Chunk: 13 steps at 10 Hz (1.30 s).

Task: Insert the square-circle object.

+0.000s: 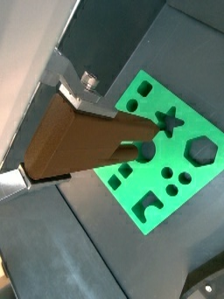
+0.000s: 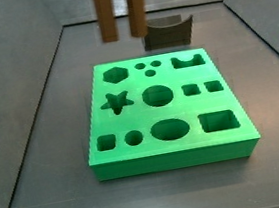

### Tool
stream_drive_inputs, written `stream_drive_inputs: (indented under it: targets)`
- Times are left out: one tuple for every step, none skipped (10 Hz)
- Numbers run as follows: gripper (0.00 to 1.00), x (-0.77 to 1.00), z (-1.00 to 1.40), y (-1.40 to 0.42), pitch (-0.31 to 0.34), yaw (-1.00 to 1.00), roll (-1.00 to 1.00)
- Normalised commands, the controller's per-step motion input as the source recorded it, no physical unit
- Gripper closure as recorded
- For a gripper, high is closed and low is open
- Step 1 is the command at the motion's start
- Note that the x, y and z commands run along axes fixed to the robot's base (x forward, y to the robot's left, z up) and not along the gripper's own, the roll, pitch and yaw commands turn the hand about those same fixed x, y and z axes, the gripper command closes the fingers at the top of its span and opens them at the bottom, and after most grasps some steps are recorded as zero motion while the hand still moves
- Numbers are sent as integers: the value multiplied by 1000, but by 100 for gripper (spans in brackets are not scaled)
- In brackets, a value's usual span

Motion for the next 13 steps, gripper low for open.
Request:
stream_drive_inputs:
  targets:
    - [100,-549,-714,-831,-220,-60,-14]
    - [100,-349,-1000,-1000,-66,-63,16]
    - [100,-149,-1000,-1000,-33,-23,74]
    - [100,0,-1000,-960,-43,0,127]
    - [100,0,-1000,-871,-40,31,131]
    - [100,9,-763,-717,-46,40,290]
    - [100,194,-497,-626,7,0,426]
    - [100,194,-371,-609,29,0,484]
    - [100,80,-417,-634,0,0,366]
    - [100,0,-377,-449,0,0,141]
    - [100,-80,-254,-340,-3,37,71]
    - [100,-280,-211,-246,-49,160,0]
    - [100,-271,-237,0,-63,303,0]
